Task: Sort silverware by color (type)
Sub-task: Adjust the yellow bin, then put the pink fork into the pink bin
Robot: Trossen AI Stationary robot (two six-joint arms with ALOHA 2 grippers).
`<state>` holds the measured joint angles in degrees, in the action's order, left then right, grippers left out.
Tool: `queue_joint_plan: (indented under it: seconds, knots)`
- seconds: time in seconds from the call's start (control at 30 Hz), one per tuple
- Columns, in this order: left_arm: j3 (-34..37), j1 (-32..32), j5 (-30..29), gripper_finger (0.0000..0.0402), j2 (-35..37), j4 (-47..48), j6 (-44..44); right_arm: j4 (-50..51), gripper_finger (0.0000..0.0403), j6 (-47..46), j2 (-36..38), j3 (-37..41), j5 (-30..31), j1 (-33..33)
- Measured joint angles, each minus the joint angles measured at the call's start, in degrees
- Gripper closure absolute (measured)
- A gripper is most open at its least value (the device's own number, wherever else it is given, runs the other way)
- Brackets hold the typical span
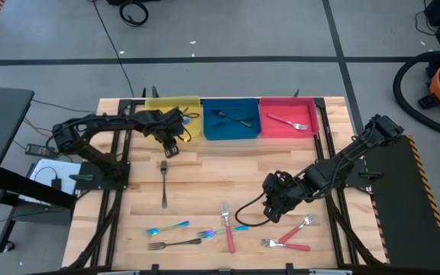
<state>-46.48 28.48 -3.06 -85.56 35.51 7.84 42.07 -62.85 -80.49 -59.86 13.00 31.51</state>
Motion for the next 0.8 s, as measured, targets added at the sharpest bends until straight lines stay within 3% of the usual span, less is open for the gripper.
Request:
queue_joint_plan:
  seconds: [0.23, 0.43, 0.6, 0.8]
  knots:
    - [-0.02, -11.53, 0.63, 0.0294, 4.35, 0.02, -5.07, -0.25, 0.025, -3.01, 0.0, 0.0, -5.44, 1.98]
    - [-0.04, -22.02, 0.76, 0.0294, 5.03, -0.4, -12.38, -3.26, 0.025, -9.54, -1.08, 0.0, -2.74, 9.24]
    - [-0.04, -30.81, 0.76, 0.0294, 4.99, -9.12, -14.95, -8.05, 0.025, -13.62, -7.48, 0.0, -0.78, 14.39]
    - [-0.07, -37.9, 0.85, 0.0294, 4.99, -19.67, -15.04, -14.73, 0.025, -16.76, -16.88, 0.0, -9.2, 16.55]
